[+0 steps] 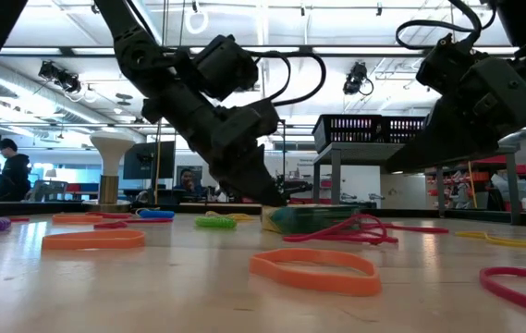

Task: Pick & Place Office Desk Supplies
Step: Put the yellow crayon box into the middle black bin on the shelf

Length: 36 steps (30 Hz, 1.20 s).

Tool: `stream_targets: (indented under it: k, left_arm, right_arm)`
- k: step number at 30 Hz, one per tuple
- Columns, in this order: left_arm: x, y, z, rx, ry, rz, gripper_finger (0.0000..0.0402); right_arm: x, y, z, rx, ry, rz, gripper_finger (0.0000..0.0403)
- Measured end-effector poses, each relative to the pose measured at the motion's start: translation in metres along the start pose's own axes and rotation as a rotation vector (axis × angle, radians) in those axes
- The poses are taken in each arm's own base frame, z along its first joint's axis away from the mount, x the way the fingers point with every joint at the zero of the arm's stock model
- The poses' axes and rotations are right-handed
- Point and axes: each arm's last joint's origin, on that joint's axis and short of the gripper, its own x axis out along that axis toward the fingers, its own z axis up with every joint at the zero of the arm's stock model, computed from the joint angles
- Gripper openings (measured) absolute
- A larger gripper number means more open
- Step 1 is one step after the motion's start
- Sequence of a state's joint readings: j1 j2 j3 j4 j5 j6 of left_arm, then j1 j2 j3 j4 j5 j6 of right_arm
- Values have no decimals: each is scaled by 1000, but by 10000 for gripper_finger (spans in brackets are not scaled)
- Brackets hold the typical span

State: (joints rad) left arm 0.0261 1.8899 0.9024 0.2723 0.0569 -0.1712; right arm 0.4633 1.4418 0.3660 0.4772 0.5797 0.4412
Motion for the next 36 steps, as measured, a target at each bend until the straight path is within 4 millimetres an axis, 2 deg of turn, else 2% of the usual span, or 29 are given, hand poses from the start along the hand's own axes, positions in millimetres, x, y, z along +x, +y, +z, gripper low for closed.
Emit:
stream_targets:
  k: [6, 15, 28, 36]
  left_arm:
    - [-12, -6, 8, 62, -31, 18, 6]
    - [-30, -33, 20, 279, -116, 141, 5]
    - [-40, -80, 13, 687, -142, 516, 5]
    - [-45, -106, 4, 845, -134, 594, 6]
  right_arm:
    - [0, 0, 0, 25, 1, -1, 21]
    - [0, -1, 1, 49, -25, -48, 21]
    - [0, -1, 1, 53, -26, -49, 21]
    - [0, -1, 1, 53, -22, -42, 21]
